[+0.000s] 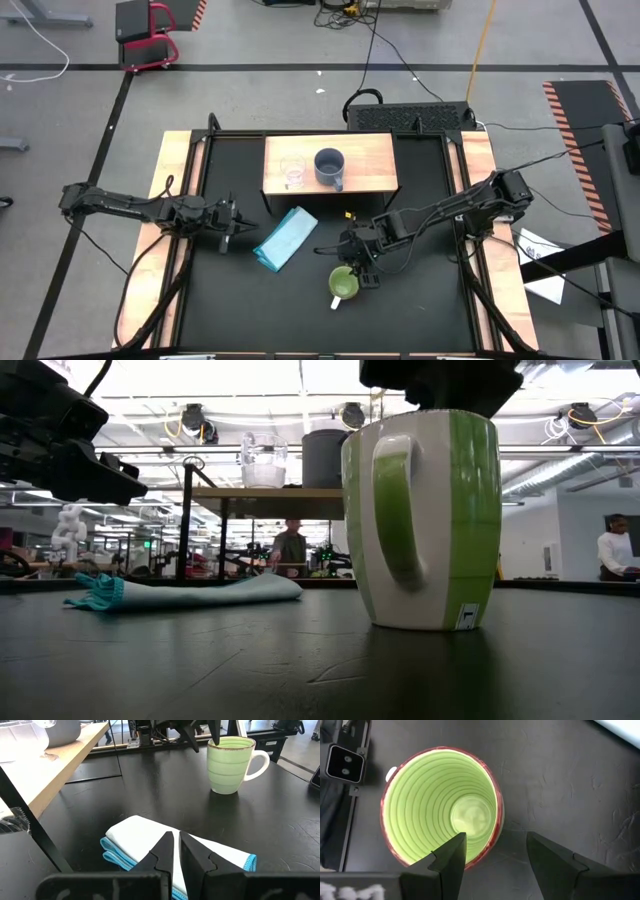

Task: Stack small to large cups/mugs on shelf
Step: Put the green mug on the shelf

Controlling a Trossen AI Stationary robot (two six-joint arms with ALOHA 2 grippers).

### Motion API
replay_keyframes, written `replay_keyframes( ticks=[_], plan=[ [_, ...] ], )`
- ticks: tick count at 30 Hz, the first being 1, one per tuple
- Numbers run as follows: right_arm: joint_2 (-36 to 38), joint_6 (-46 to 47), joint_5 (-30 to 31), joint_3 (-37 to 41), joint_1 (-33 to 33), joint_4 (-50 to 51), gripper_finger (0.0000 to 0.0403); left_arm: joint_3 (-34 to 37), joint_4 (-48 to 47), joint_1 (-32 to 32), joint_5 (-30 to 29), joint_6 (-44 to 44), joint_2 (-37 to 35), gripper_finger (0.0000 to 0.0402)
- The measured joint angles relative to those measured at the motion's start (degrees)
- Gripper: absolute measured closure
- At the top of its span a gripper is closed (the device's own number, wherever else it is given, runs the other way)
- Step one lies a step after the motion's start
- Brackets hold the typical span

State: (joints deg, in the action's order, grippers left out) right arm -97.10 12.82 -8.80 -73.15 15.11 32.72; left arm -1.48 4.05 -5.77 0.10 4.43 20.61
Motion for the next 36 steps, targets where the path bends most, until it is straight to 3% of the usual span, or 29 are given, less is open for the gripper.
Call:
replay_keyframes(
  ticks=[23,36],
  plan=[
    [0.0,-1.5,0.0,1.2,0.0,-2.5,0.0204,0.0,0.0,0.0,0.0,0.1,0.0,0.0371],
    [0.0,-2.0,-0.1,1.2,0.0,-2.5,0.0259,0.0,0.0,0.0,0.0,0.9,0.0,0.0371]
  ],
)
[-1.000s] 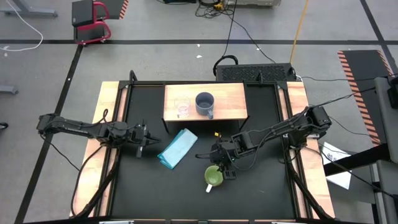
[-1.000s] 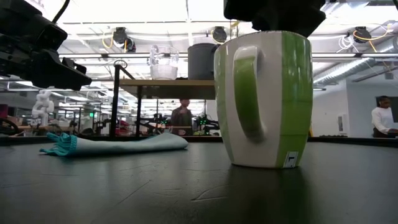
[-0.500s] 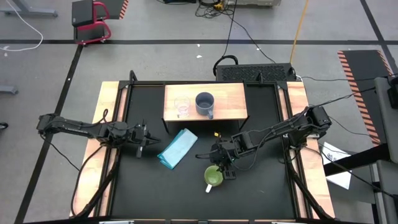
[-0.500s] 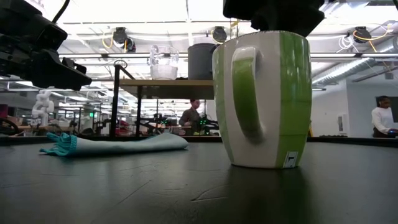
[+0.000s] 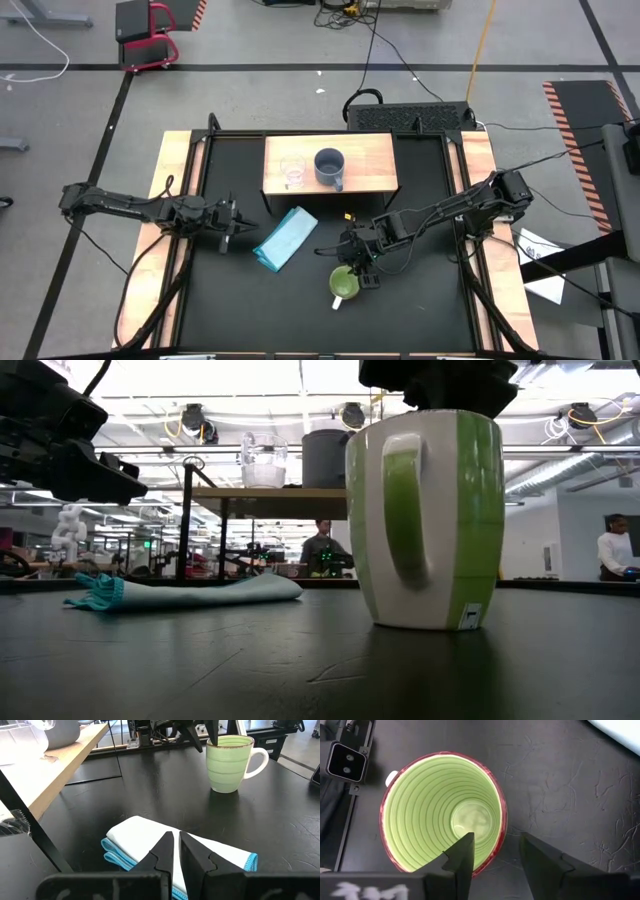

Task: Stack small to large cups/mugs on shelf
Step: Put the green mug on the shelf

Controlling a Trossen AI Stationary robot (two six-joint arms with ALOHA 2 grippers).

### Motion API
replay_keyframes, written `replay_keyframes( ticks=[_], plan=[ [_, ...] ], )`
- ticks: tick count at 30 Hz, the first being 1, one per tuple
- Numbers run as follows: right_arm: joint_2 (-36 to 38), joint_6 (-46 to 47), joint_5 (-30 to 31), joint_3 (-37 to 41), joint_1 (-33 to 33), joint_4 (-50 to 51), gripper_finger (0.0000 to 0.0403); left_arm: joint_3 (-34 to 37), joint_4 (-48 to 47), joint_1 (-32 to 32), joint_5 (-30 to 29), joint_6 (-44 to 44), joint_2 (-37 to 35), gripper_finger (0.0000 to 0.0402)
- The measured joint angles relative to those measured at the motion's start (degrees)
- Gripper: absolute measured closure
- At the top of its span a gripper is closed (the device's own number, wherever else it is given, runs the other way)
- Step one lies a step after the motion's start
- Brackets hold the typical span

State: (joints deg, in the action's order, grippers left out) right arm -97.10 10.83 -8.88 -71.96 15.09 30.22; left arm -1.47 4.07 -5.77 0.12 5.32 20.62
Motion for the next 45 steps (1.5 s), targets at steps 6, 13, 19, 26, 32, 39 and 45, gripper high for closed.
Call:
replay_keyframes(
  ticks=[6,13,19,26,32,39,45],
  plan=[
    [0.0,0.0,0.0,0.0,0.0,-0.1,0.0269,0.0,0.0,0.0,0.0,0.0,0.0,0.0371],
    [0.0,-0.8,0.0,0.0,0.0,-0.3,0.0289,0.0,0.0,0.0,0.0,0.0,0.0,0.0371],
    [0.0,-0.8,0.0,0.0,0.0,-0.5,0.0322,0.0,0.0,0.0,0.0,0.0,0.0,0.0371],
    [0.0,-1.0,0.1,0.0,0.0,-0.5,0.0360,0.0,0.0,0.0,0.0,0.0,0.0,0.0371],
    [0.0,-1.1,0.3,0.0,0.0,-0.5,0.0392,0.0,0.0,0.0,0.0,0.0,0.0,0.0371],
    [0.0,-1.3,0.2,0.0,0.0,-0.7,0.0395,0.0,0.0,0.0,0.0,0.0,0.0,0.0371],
    [0.0,-2.0,0.1,-0.2,0.0,-0.5,0.0397,0.0,0.0,0.0,0.0,0.0,0.0,0.0371]
  ],
)
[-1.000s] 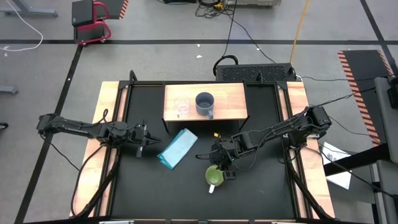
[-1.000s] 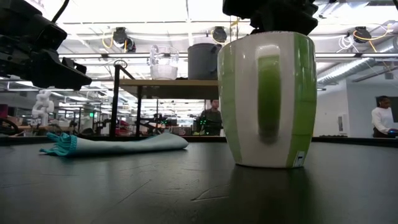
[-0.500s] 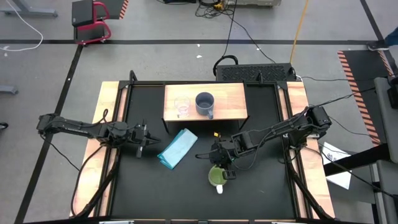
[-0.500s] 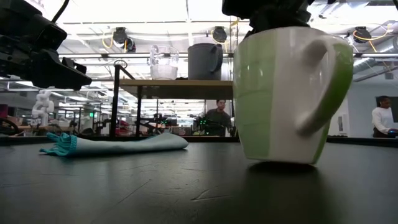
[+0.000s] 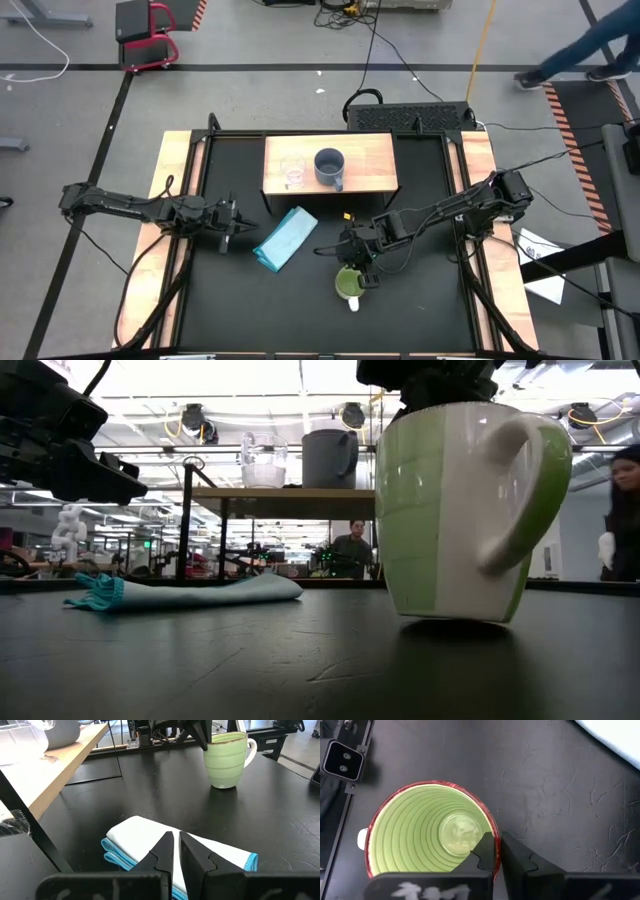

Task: Stack small to large cups/mugs on shelf
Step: Put the green mug on the shelf

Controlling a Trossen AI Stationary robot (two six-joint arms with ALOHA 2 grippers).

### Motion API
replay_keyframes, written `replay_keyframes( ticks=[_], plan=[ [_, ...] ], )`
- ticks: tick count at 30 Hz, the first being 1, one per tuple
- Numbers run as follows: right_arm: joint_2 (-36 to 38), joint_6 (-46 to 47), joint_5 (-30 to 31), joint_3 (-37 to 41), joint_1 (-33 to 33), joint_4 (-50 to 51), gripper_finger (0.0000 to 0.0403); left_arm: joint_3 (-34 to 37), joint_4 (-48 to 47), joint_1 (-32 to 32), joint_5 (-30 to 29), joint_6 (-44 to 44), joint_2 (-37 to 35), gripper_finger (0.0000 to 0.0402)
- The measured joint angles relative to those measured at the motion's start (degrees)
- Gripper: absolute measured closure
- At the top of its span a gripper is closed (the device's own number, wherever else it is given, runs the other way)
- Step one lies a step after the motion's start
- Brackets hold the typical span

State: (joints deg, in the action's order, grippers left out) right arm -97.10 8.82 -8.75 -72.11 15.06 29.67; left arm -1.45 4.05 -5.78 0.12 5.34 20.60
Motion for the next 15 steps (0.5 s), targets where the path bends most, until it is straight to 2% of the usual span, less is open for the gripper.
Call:
replay_keyframes(
  ticks=[12,15],
  plan=[
    [0.0,-2.0,0.1,-7.3,-0.2,5.0,0.0398,0.0,0.0,0.0,0.0,0.1,0.0,0.0371],
    [0.0,-2.1,2.5,-8.8,-0.4,8.1,0.0398,0.0,0.0,0.0,0.0,0.1,0.0,0.0371]
  ],
)
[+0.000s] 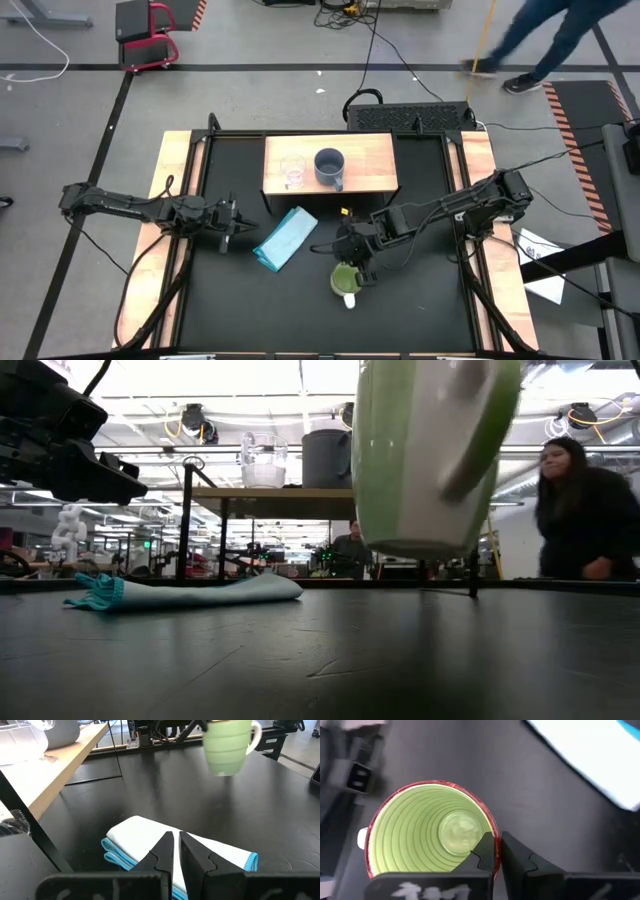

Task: Stack small to large cups/mugs on shelf
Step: Put the green mug on the shelf

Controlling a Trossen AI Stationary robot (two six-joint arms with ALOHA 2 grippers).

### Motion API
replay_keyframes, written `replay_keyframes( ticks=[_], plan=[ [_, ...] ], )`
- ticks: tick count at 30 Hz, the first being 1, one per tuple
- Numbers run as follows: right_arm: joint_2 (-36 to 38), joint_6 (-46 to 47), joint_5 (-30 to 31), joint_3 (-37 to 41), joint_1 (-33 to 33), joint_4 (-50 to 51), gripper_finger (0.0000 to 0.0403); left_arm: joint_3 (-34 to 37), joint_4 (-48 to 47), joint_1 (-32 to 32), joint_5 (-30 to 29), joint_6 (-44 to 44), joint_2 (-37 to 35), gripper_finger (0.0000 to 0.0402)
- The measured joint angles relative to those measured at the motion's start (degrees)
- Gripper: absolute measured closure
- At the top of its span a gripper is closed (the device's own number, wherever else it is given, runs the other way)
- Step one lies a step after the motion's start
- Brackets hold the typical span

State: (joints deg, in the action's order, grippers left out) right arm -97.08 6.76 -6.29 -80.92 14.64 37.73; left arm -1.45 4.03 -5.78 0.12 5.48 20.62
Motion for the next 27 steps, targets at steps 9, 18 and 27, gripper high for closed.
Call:
replay_keyframes(
  ticks=[9,18,27],
  plan=[
    [0.3,0.7,3.7,-1.6,-1.2,4.7,0.0397,0.0,-1.0,0.0,0.0,0.1,0.0,0.0371],
    [3.2,-0.7,5.0,-1.6,-0.7,3.7,0.0397,0.0,-1.4,0.0,0.1,0.2,0.0,0.0371],
    [10.7,-2.0,5.0,4.5,-1.4,-1.6,0.0397,0.0,-1.4,0.0,0.5,0.2,0.1,0.0371]
  ],
)
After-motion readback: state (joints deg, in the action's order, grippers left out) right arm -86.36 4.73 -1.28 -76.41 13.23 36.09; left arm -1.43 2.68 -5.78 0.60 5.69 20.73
